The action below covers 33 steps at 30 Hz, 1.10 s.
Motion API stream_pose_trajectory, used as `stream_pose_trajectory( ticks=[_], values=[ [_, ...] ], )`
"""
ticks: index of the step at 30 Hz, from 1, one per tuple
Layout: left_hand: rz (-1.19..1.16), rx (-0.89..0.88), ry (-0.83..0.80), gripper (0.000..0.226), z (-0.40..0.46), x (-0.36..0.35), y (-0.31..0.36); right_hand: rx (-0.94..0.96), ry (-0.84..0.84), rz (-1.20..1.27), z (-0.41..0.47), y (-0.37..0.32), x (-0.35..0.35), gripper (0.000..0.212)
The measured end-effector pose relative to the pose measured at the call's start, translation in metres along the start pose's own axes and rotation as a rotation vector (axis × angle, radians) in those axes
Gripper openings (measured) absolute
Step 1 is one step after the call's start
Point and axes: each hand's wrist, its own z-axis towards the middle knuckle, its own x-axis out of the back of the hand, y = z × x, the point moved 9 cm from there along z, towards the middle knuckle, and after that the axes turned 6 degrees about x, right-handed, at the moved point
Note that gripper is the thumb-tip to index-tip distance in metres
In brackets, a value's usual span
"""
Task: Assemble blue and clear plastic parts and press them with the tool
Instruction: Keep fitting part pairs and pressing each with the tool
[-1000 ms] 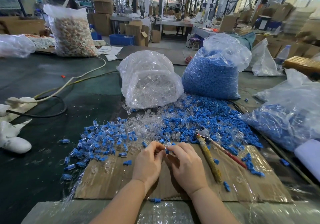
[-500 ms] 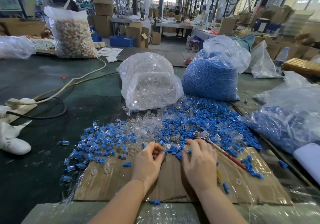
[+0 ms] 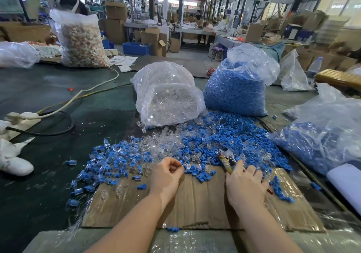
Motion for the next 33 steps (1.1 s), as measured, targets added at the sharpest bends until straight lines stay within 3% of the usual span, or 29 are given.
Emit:
stream_pose_trajectory(
  ticks=[4, 7, 10, 14, 17, 21, 27, 33],
  values=[
    [-0.085, 0.028, -0.006, 0.005, 0.001, 0.004, 0.006, 0.073, 0.047, 0.031, -0.001, -0.011, 0.017, 0.05],
    [-0.19, 0.07, -0.029, 0.004, 0.003, 0.003, 0.013, 0.196, 0.028, 0.263, -0.004, -0.029, 0.027, 0.048],
    [-0.308, 0.131, -0.072, 0.006, 0.006, 0.002, 0.018, 0.311, -0.186, 0.68, -0.008, -0.055, 0.029, 0.031],
    [-0.358, 0.189, -0.05, 0.005, 0.011, 0.008, 0.016, 0.225, -0.523, 1.088, -0.026, -0.065, 0.027, 0.033],
    [-0.357, 0.209, 0.0, 0.003, 0.014, 0.014, 0.012, 0.182, -0.65, 1.152, -0.035, -0.067, 0.026, 0.031],
    [-0.34, 0.238, 0.029, 0.004, 0.017, 0.019, 0.006, 0.243, -0.748, 1.152, -0.039, -0.072, 0.026, 0.01],
    [-0.304, 0.25, 0.065, 0.002, 0.018, 0.024, 0.004, 0.289, -0.798, 1.075, -0.043, -0.075, 0.022, 0.029],
    [-0.306, 0.265, 0.066, 0.006, 0.02, 0.03, 0.008, 0.343, -0.807, 1.028, -0.045, -0.081, 0.026, 0.025]
  ],
)
